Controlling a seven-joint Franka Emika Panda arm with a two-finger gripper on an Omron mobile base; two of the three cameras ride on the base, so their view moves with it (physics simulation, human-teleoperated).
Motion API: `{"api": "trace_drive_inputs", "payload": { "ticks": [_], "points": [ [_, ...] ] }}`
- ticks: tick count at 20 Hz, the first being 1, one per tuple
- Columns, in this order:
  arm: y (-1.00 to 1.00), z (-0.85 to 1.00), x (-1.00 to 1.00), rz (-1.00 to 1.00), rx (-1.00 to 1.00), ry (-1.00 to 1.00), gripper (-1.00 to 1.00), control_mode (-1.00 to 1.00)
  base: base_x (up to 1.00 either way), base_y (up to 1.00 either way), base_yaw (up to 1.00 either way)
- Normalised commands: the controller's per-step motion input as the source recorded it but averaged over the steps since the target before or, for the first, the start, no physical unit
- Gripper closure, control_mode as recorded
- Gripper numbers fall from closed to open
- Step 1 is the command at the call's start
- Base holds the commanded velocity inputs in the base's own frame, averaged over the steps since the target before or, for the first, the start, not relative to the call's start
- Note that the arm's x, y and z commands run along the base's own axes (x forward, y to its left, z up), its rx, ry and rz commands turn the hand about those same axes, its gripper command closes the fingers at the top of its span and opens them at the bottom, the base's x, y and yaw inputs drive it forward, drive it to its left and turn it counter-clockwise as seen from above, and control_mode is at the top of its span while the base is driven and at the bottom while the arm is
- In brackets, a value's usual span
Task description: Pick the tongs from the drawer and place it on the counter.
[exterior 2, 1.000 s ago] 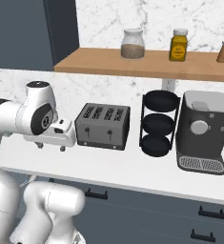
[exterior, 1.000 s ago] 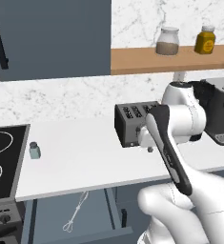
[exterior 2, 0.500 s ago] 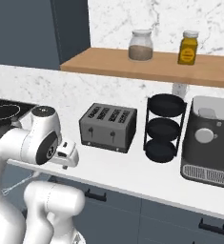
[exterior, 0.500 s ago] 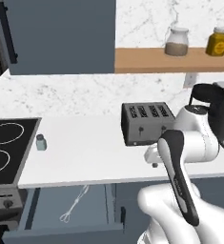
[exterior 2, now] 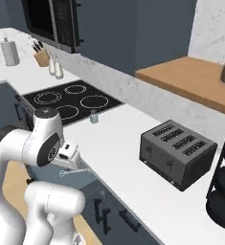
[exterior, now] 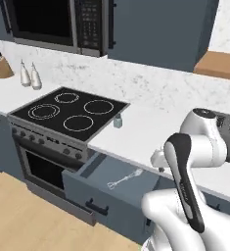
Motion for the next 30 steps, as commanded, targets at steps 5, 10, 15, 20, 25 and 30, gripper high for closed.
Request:
{"api": "trace_drive_inputs", "payload": {
  "ticks": [5, 10, 15, 20, 25, 30],
  "points": [
    [0.0, 0.0, 0.0, 0.0, 0.0, 0.0, -1.0, 1.0, -0.21, -0.4, 0.9],
    [-0.18, -0.28, -0.01, 0.33, 0.0, -0.08, -1.0, -1.0, -0.25, -0.14, 0.3],
    [0.09, -0.86, 1.0, 0.27, 0.0, -0.02, -1.0, -1.0, 0.0, 0.0, 0.0],
    [0.3, -1.0, 1.0, 0.09, 0.0, 0.0, -1.0, -1.0, 0.0, 0.0, 0.0],
    [0.1, -0.34, 1.0, 0.0, 0.0, 0.07, -1.0, -1.0, 0.0, 0.0, 0.0],
    [0.34, -0.53, 1.0, 0.0, -0.02, 0.17, -1.0, -1.0, 0.0, 0.0, 0.0]
  ]
}}
